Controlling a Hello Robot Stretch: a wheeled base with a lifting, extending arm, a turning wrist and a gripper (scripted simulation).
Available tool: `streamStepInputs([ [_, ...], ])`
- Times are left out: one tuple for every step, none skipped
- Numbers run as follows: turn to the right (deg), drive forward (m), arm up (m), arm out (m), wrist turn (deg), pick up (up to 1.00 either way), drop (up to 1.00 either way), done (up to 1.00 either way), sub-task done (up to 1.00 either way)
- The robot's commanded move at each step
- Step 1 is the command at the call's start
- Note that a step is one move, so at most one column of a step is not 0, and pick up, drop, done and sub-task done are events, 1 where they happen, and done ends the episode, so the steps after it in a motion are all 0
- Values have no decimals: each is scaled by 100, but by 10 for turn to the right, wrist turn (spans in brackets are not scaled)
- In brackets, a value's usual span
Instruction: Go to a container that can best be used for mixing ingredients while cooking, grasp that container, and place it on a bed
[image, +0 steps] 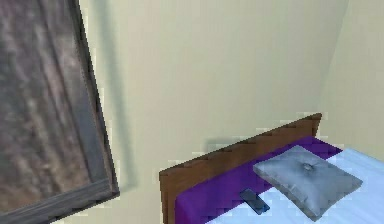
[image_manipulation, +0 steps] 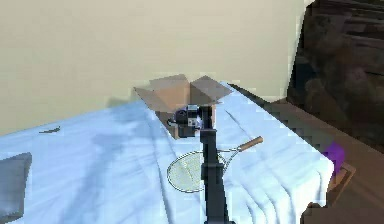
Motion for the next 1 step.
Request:
streamStepInputs([
  [0,0,0,0,0,0,100,0,0],
])
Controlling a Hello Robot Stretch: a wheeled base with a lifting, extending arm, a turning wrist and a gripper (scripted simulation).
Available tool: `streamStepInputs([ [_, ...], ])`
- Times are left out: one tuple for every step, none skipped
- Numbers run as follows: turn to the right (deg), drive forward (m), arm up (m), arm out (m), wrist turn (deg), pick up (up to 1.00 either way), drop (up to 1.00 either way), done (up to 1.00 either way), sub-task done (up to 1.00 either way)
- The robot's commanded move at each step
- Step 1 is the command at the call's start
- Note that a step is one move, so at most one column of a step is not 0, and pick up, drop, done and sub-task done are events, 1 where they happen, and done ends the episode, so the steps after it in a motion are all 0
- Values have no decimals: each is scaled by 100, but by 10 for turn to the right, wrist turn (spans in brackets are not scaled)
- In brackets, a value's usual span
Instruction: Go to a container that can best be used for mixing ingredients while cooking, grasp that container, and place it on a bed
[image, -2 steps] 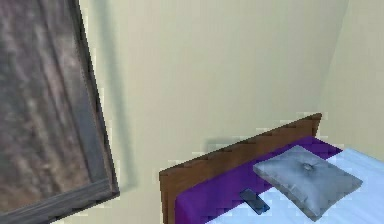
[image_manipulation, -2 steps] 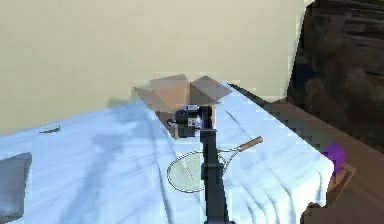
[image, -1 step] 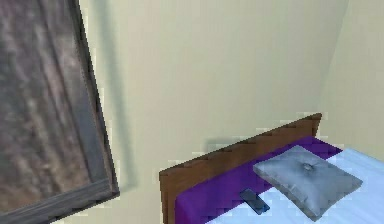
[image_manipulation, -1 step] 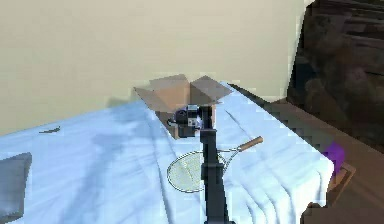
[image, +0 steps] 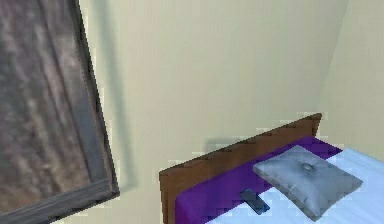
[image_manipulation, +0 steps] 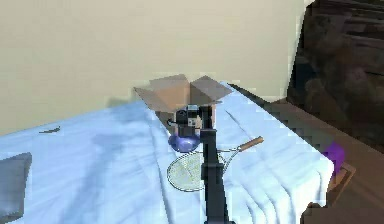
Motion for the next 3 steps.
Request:
streamStepInputs([
  [0,0,10,0,0,0,0,0,0],
  [0,0,0,-8,0,0,0,0,0],
  [0,0,0,0,0,0,0,100,0],
])
